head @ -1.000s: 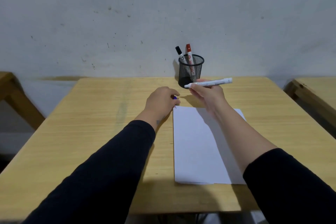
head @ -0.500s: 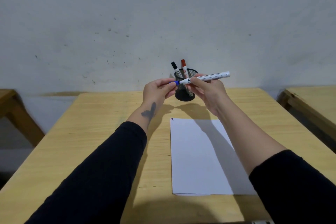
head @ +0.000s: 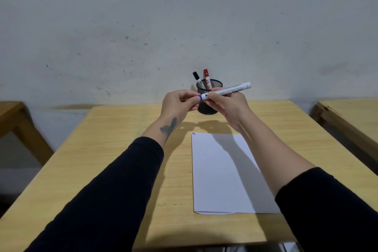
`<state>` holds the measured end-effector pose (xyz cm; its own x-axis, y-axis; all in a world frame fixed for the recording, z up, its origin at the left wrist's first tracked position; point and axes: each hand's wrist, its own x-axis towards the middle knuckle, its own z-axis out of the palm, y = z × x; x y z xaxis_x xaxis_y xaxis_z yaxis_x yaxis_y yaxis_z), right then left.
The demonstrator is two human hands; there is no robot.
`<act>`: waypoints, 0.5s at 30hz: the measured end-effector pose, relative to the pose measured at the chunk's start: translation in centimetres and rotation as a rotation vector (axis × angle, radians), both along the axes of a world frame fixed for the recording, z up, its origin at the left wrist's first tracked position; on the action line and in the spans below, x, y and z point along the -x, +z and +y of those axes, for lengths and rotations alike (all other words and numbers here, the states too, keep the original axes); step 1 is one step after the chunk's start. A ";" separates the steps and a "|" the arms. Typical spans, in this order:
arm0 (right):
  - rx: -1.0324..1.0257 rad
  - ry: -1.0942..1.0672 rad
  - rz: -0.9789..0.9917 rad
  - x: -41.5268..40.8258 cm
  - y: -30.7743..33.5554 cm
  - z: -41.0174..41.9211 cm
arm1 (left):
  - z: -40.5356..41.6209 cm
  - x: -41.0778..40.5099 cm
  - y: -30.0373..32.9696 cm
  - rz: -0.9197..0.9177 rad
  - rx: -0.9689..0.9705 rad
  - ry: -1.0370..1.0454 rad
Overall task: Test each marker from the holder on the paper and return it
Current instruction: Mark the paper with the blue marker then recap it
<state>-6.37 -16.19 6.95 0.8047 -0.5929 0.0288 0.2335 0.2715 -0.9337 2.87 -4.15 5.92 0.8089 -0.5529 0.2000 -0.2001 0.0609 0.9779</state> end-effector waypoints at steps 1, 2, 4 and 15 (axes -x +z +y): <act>-0.013 -0.001 0.000 0.0 -0.1 0.1 | 0.0 0.1 -0.1 -0.009 -0.005 0.010; -0.025 0.001 0.000 -0.1 -0.2 0.1 | 0.0 0.2 -0.1 -0.021 -0.011 0.019; -0.041 0.010 0.008 -0.1 -0.3 0.2 | -0.1 0.0 -0.3 -0.040 -0.024 0.035; 0.969 -0.465 0.465 -0.9 1.2 -2.0 | -1.2 -1.7 2.2 -0.267 -0.150 0.205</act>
